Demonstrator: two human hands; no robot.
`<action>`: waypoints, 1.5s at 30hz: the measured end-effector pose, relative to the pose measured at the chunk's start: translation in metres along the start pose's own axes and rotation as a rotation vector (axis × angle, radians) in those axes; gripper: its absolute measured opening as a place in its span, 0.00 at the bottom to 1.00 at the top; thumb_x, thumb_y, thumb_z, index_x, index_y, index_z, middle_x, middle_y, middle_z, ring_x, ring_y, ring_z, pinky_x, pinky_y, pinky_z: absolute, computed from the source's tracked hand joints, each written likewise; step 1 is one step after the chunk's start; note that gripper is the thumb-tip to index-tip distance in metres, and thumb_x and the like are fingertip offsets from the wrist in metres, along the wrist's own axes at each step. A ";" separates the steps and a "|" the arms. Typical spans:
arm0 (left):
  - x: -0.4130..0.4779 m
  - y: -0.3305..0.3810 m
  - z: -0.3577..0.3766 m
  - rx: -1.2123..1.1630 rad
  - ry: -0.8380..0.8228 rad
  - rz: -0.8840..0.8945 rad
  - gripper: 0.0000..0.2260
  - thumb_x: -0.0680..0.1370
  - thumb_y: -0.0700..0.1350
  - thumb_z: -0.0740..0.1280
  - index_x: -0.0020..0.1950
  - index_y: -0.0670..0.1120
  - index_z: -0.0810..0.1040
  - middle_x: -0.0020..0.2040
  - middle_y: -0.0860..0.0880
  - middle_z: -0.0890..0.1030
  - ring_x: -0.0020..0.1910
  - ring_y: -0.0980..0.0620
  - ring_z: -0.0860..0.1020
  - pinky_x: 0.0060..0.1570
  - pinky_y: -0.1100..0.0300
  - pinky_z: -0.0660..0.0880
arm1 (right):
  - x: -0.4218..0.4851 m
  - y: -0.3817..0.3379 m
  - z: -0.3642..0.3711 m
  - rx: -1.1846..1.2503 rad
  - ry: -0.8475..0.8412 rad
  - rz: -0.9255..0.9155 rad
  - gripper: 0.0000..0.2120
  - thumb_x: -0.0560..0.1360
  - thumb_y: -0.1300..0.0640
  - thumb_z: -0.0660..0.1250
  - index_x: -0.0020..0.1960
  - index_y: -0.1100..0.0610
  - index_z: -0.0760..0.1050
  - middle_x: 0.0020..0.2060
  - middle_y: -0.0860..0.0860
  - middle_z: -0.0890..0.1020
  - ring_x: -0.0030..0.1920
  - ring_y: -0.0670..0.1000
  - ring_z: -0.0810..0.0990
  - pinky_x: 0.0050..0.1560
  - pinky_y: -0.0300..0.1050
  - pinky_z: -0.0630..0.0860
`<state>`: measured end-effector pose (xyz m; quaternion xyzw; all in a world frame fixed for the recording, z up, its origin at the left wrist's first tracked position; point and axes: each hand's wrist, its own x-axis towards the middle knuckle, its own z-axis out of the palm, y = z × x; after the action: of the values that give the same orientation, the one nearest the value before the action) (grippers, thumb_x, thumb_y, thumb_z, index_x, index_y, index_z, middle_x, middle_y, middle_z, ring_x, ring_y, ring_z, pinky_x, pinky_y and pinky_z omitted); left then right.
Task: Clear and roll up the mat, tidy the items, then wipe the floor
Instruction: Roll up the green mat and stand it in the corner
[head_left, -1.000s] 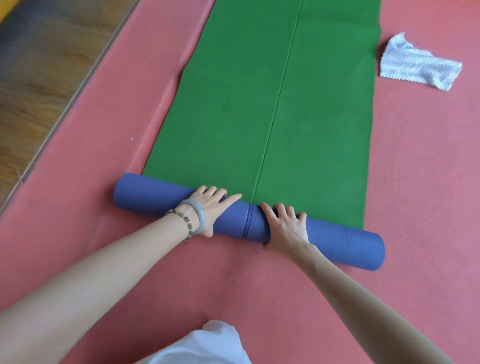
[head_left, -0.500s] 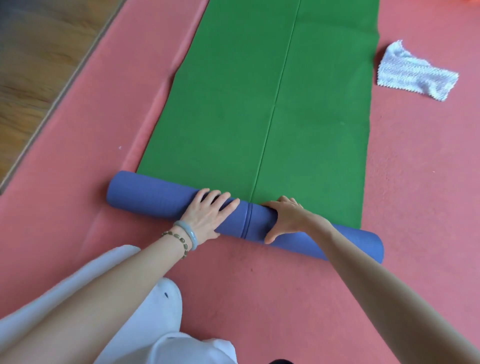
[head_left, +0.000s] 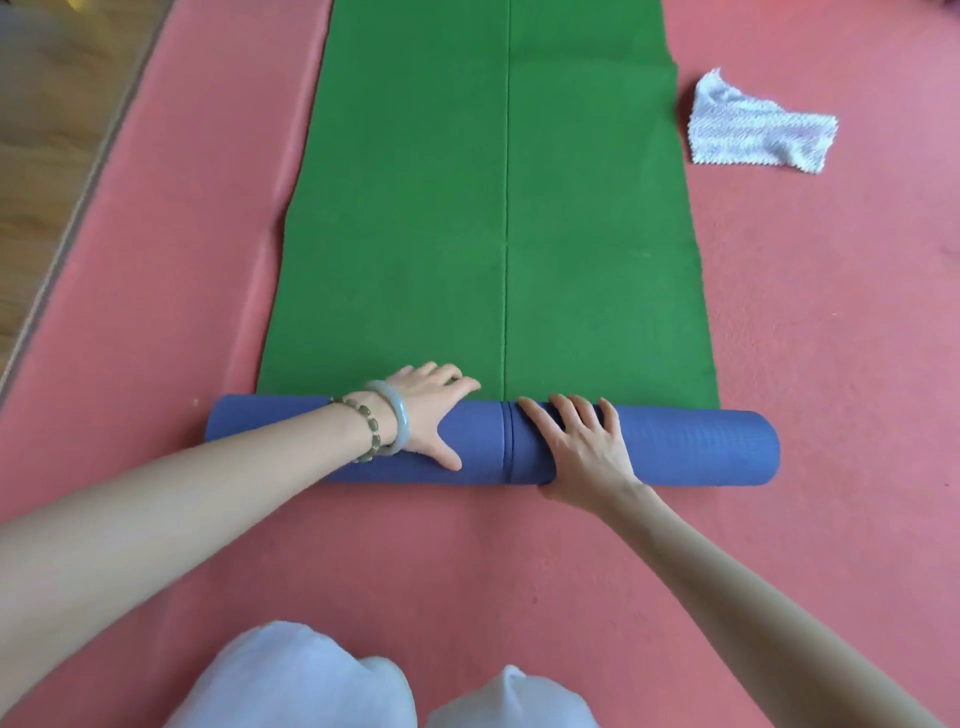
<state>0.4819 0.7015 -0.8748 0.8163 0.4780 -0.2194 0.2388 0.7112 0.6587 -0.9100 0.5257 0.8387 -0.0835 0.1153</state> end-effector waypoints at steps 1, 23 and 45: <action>-0.008 -0.001 0.000 0.008 0.096 0.019 0.40 0.68 0.64 0.67 0.73 0.49 0.56 0.70 0.49 0.62 0.68 0.47 0.63 0.66 0.52 0.63 | 0.010 0.003 -0.006 0.018 -0.058 -0.001 0.51 0.49 0.44 0.75 0.70 0.46 0.59 0.57 0.52 0.75 0.57 0.57 0.75 0.60 0.58 0.68; 0.058 -0.061 -0.052 -0.236 -0.115 -0.028 0.44 0.61 0.63 0.74 0.72 0.56 0.59 0.66 0.52 0.70 0.63 0.48 0.70 0.62 0.50 0.69 | 0.063 0.005 -0.022 -0.061 0.072 0.114 0.61 0.43 0.46 0.81 0.72 0.52 0.59 0.61 0.59 0.75 0.63 0.61 0.73 0.64 0.66 0.64; 0.075 -0.093 -0.083 -0.004 0.029 -0.060 0.49 0.61 0.59 0.76 0.74 0.48 0.54 0.69 0.50 0.67 0.67 0.47 0.67 0.64 0.48 0.67 | 0.097 0.067 -0.135 0.116 -0.308 0.158 0.44 0.70 0.51 0.69 0.77 0.48 0.44 0.76 0.55 0.50 0.75 0.55 0.49 0.72 0.49 0.53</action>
<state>0.4439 0.8414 -0.8700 0.8043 0.5061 -0.2135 0.2266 0.7159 0.8069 -0.8088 0.5765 0.7610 -0.2022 0.2180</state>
